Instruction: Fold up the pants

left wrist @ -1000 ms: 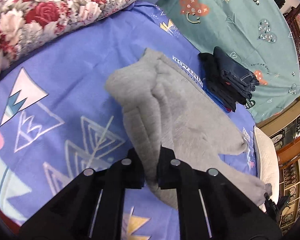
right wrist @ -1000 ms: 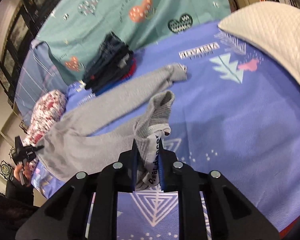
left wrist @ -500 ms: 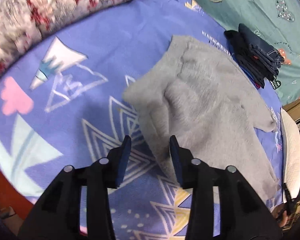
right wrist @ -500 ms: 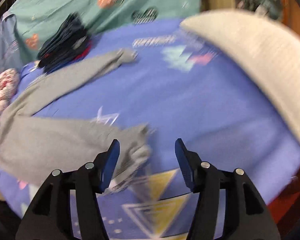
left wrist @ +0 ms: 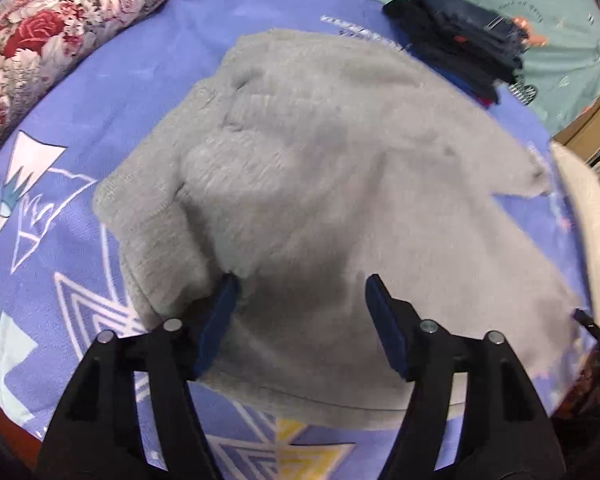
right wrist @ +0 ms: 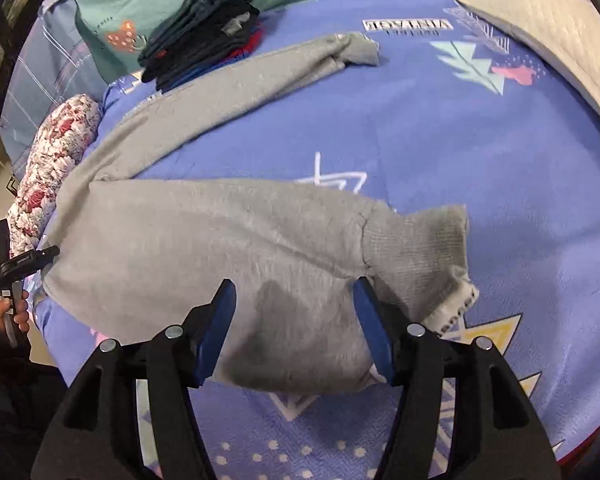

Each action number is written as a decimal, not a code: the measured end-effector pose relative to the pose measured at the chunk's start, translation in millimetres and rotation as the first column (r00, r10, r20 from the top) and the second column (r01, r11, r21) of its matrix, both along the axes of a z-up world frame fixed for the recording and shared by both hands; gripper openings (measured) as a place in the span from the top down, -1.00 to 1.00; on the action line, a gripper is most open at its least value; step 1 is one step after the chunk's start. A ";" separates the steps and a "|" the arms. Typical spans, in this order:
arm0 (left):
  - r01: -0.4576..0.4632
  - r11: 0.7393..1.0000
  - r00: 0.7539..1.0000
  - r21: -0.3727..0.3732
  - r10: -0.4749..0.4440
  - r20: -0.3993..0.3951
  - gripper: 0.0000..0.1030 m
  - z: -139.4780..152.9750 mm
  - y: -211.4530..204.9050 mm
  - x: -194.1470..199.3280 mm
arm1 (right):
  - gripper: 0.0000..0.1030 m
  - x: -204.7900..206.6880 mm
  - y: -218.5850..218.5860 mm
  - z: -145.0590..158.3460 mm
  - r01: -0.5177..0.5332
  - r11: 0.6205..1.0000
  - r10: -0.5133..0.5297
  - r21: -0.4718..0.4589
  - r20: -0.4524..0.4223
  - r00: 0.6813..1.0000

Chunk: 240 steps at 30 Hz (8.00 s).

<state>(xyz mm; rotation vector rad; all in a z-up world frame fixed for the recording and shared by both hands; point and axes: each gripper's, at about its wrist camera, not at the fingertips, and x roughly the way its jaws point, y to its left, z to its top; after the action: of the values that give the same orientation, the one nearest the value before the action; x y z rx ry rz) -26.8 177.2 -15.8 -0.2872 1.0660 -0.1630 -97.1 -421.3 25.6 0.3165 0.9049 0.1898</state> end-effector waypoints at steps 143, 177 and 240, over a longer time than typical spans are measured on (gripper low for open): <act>-0.174 0.980 0.979 -0.098 0.183 0.085 0.64 -8.9 71.9 -7.9 | 1.00 59.8 365.7 18.6 -0.839 0.458 0.860 0.292 0.092 0.502; 0.189 0.925 0.982 -0.330 -0.179 0.062 -0.57 -4.5 -63.6 -21.7 | 0.48 117.6 -32.8 -16.4 0.180 0.936 -0.138 0.301 -0.155 0.978; 0.350 0.932 0.931 -0.097 -0.357 -0.074 -0.74 -10.2 -107.9 13.3 | -0.56 222.8 250.2 -2.0 -0.454 0.539 0.748 0.710 -0.155 0.645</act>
<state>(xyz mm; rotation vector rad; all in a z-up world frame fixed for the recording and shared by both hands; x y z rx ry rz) -13.5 69.3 -26.0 -0.1741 1.1974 -0.5238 125.7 -171.1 23.6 0.6602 1.3942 1.1672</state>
